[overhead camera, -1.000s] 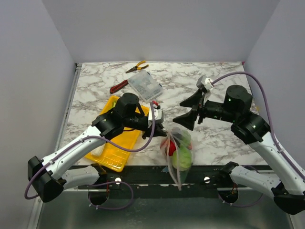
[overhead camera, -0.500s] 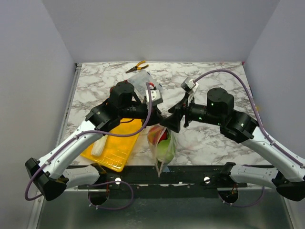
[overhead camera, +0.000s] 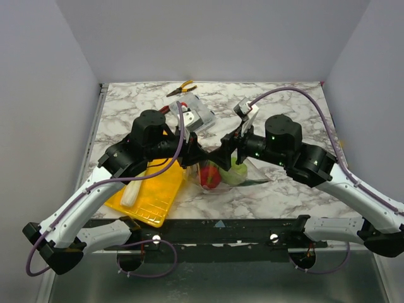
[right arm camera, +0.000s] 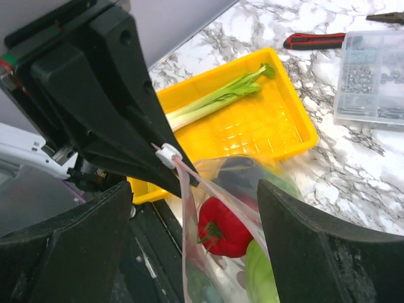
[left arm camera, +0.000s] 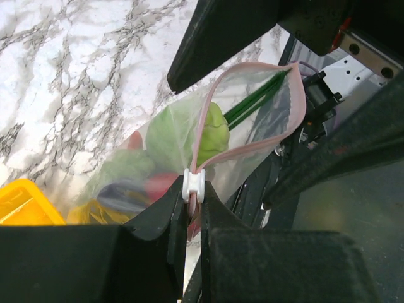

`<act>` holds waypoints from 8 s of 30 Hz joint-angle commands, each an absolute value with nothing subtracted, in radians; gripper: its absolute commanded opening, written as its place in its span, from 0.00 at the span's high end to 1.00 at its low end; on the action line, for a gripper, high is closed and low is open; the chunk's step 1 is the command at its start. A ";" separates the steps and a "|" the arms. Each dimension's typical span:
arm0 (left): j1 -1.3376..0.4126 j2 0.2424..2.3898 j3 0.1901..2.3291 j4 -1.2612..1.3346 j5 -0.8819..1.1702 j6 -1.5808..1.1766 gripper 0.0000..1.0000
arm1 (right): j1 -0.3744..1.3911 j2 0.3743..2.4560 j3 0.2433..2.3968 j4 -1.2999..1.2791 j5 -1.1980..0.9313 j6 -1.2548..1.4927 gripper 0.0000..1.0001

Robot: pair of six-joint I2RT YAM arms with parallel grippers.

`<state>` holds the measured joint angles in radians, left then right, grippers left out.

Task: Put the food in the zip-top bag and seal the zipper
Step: Zip the zipper food storage bag at the center of the board, then place the zipper food storage bag at the center of the board.

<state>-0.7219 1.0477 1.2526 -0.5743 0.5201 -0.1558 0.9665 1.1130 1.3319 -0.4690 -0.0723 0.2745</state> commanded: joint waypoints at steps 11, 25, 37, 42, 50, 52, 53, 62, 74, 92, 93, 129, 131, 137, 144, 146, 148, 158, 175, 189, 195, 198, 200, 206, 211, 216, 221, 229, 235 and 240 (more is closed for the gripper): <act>-0.705 1.061 1.306 -0.579 0.527 -0.169 1.00 | 1.207 1.232 1.360 -0.623 0.274 0.060 0.29; -0.656 0.982 1.214 -0.539 0.756 -0.046 1.00 | 1.207 1.161 1.258 -0.511 0.229 0.036 1.00; -0.612 0.778 0.777 -0.010 0.821 -0.126 0.42 | 1.204 1.103 1.203 -0.449 0.170 0.070 1.00; -0.611 0.783 0.735 0.051 0.813 -0.142 0.40 | 1.204 1.098 1.178 -0.427 0.160 0.080 1.00; -0.584 0.806 0.756 0.043 0.799 -0.126 0.39 | 1.204 1.086 1.181 -0.422 0.153 0.077 1.00; -0.572 0.805 0.758 0.041 0.838 -0.110 0.40 | 1.204 1.081 1.181 -0.422 0.147 0.078 1.00; -0.568 0.812 0.760 0.042 0.864 -0.104 0.44 | 1.204 1.078 1.181 -0.423 0.146 0.077 1.00; -0.542 0.897 0.800 0.027 0.977 -0.135 1.00 | 1.204 1.086 1.184 -0.411 0.120 0.076 1.00; -0.513 0.926 0.807 0.072 1.055 -0.222 1.00 | 1.204 1.197 1.314 -0.410 0.108 0.069 0.57; -0.479 0.907 0.792 0.095 1.020 -0.271 1.00 | 1.205 1.207 1.319 -0.425 0.142 0.044 1.00; -0.474 0.899 0.788 0.098 1.015 -0.273 1.00 | 1.204 1.193 1.303 -0.424 0.148 0.046 1.00; -0.415 0.608 0.730 0.002 0.333 -0.265 1.00 | 1.198 0.785 1.161 -0.731 0.247 0.207 1.00; -0.413 0.599 0.729 0.002 0.320 -0.260 1.00 | 1.197 0.760 1.160 -0.762 0.254 0.225 1.00; -0.411 0.581 0.740 -0.025 0.314 -0.253 1.00 | 1.197 0.683 1.154 -0.836 0.257 0.287 1.00; -0.410 0.588 0.751 -0.026 0.365 -0.263 1.00 | 1.198 0.635 1.134 -0.827 0.236 0.315 0.84; -0.410 0.601 0.753 -0.015 0.411 -0.274 1.00 | 1.198 0.662 1.128 -0.797 0.202 0.317 0.60; -0.410 0.619 0.757 -0.009 0.465 -0.288 1.00 | 1.198 0.709 1.129 -0.760 0.204 0.330 0.42; -0.410 0.660 0.773 -0.036 0.618 -0.310 1.00 | 1.198 1.054 1.322 -0.642 0.196 0.311 0.19; -0.410 0.657 0.773 -0.016 0.662 -0.318 1.00 | 1.195 1.198 1.387 -0.601 0.248 0.247 0.25; -0.410 0.640 0.778 -0.047 0.667 -0.305 1.00 | 1.096 1.182 1.317 -0.535 0.178 0.242 0.66; -0.410 0.643 0.785 -0.054 0.665 -0.304 1.00 | 1.069 1.173 1.292 -0.507 0.178 0.245 0.99; -0.410 0.645 0.797 -0.076 0.642 -0.297 1.00 | 1.042 1.167 1.281 -0.502 0.214 0.258 1.00; -0.410 0.645 0.811 -0.105 0.611 -0.287 0.77 | 0.992 1.162 1.269 -0.502 0.216 0.276 1.00; -0.410 0.611 0.822 -0.158 0.478 -0.283 0.31 | 0.747 1.158 1.207 -0.497 0.185 0.357 1.00; -0.410 0.584 0.847 -0.245 0.408 -0.249 0.29 | 0.480 1.189 1.119 -0.460 0.056 0.423 1.00; -0.410 0.515 0.864 -0.304 0.395 -0.235 0.28 | 0.290 1.218 1.017 -0.419 0.008 0.486 1.00; -0.410 0.427 0.897 -0.369 0.343 -0.201 0.26 | 0.244 1.268 0.976 -0.436 0.139 0.490 1.00; -0.410 0.373 0.963 -0.442 0.243 -0.150 0.26 | 0.242 1.280 0.982 -0.479 0.239 0.452 0.68; -0.410 0.364 1.020 -0.421 0.157 -0.131 0.23 | 0.243 1.176 1.099 -0.604 0.188 0.378 0.41; -0.410 0.347 1.069 -0.374 0.140 -0.135 0.22 | 0.243 0.993 1.202 -0.659 0.124 0.328 0.25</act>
<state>-0.4133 0.3710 1.0168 -0.4118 0.2008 -0.1455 0.2466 1.1400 1.0973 -0.5938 0.1696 0.3870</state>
